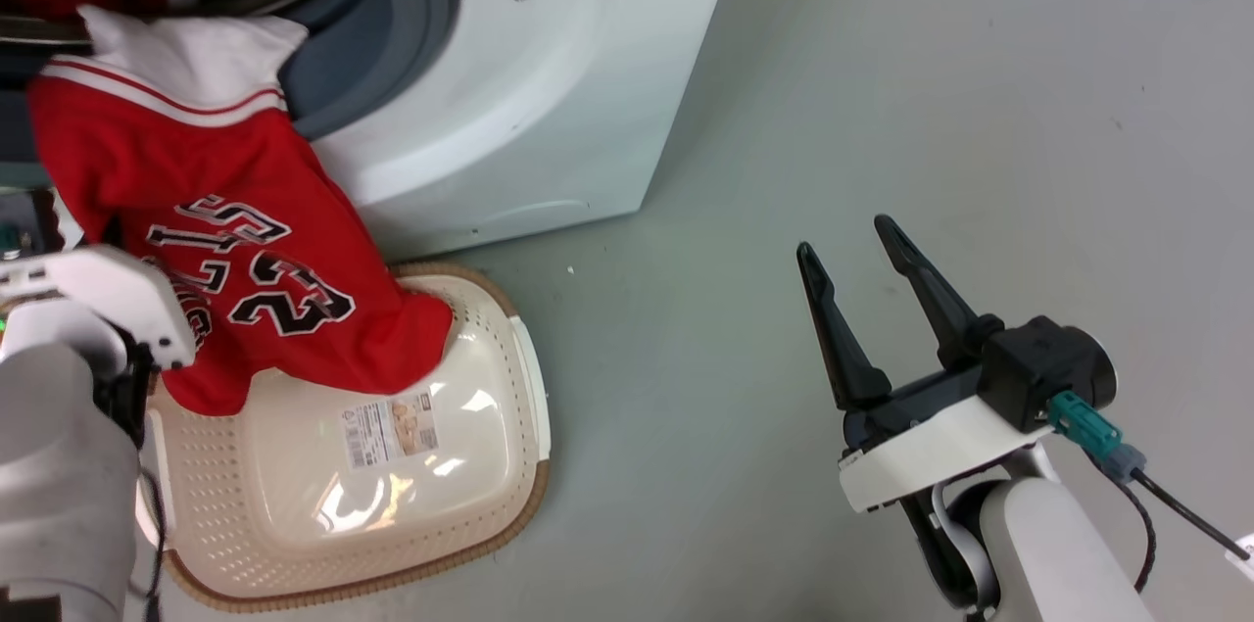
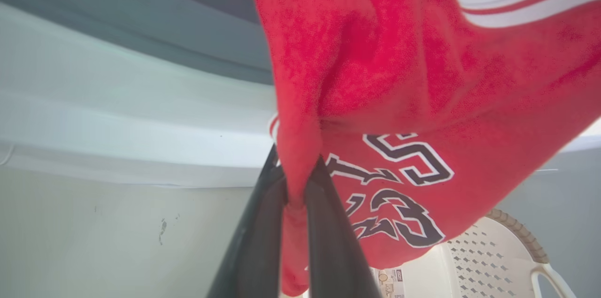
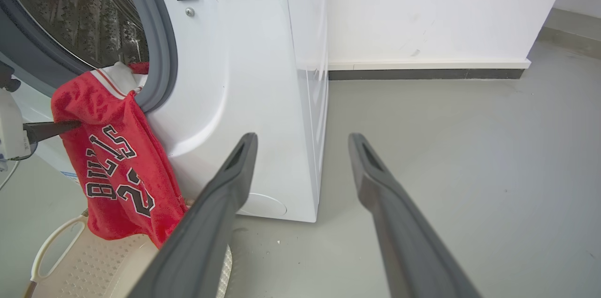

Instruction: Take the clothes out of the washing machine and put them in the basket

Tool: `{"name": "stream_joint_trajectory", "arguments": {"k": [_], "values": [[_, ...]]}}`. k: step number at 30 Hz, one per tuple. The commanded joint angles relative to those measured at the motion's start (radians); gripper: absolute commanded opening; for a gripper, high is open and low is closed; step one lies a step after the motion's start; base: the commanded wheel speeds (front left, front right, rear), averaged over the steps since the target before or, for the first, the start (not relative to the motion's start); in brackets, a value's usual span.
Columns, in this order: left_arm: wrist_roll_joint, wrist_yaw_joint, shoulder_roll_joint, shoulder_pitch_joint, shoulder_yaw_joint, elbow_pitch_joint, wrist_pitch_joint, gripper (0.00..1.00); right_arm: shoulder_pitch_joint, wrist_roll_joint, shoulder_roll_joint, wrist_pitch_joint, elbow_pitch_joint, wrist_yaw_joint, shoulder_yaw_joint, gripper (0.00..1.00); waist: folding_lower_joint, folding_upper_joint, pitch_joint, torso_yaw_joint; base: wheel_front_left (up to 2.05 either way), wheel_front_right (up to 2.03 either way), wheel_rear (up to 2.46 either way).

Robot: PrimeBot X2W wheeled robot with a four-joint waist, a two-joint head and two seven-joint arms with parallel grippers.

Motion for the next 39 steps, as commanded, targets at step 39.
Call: {"name": "stream_joint_trajectory", "arguments": {"k": [39], "values": [[0.008, 0.061, -0.317, 0.765, 0.008, -0.791, -0.098, 0.0, 0.173, -0.052, 0.002, 0.123, -0.124, -0.001, -0.054, 1.0, -0.0001, 0.0, -0.243, 0.097, 0.0, 0.0, 0.0]]}}
